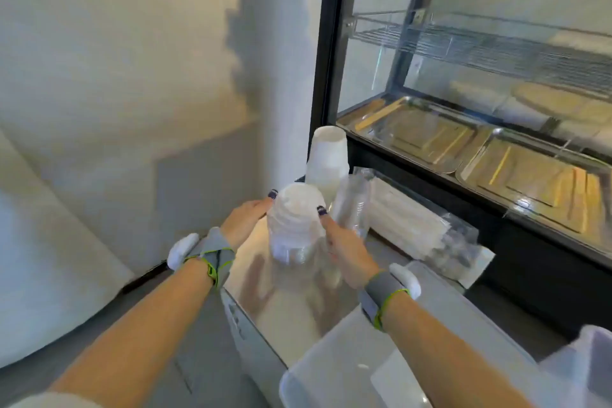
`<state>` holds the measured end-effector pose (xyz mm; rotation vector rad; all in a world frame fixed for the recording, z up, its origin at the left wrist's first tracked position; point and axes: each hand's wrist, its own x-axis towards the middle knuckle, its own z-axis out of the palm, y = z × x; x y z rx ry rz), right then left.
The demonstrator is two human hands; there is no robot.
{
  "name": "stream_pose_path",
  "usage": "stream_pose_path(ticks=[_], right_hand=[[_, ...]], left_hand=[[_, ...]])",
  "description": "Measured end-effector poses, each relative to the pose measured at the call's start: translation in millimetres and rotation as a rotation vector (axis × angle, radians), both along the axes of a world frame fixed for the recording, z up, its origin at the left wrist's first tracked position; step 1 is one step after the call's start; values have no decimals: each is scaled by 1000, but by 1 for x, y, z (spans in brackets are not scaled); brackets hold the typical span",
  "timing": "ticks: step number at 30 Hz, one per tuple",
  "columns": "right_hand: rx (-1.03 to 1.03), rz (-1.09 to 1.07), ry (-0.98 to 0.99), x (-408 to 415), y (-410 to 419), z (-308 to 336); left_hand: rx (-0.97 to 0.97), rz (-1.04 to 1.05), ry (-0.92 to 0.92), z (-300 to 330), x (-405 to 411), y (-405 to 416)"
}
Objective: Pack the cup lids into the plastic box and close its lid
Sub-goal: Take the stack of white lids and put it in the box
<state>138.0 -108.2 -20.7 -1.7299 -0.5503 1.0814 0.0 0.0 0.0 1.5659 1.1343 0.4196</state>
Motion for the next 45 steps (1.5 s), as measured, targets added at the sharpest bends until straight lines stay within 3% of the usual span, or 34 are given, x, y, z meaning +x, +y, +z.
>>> stream_pose_path(ticks=[5,11,18,29,45], right_hand=[[40,7,144,-6,18,-10],[32,-12,189,-10,28,-8],[12,-63,85,-13,32,-6],[96,-213,162,-23,27,3],[107,-235,156,-26,13,17]], left_hand=[[-210,11,-118,-9,10,1],[-270,52,-174,-20,13,6],[-212,50,-262,-18,17,2],[-244,146,-281,-13,16,-8],[-187,158,-332,2,18,-20]])
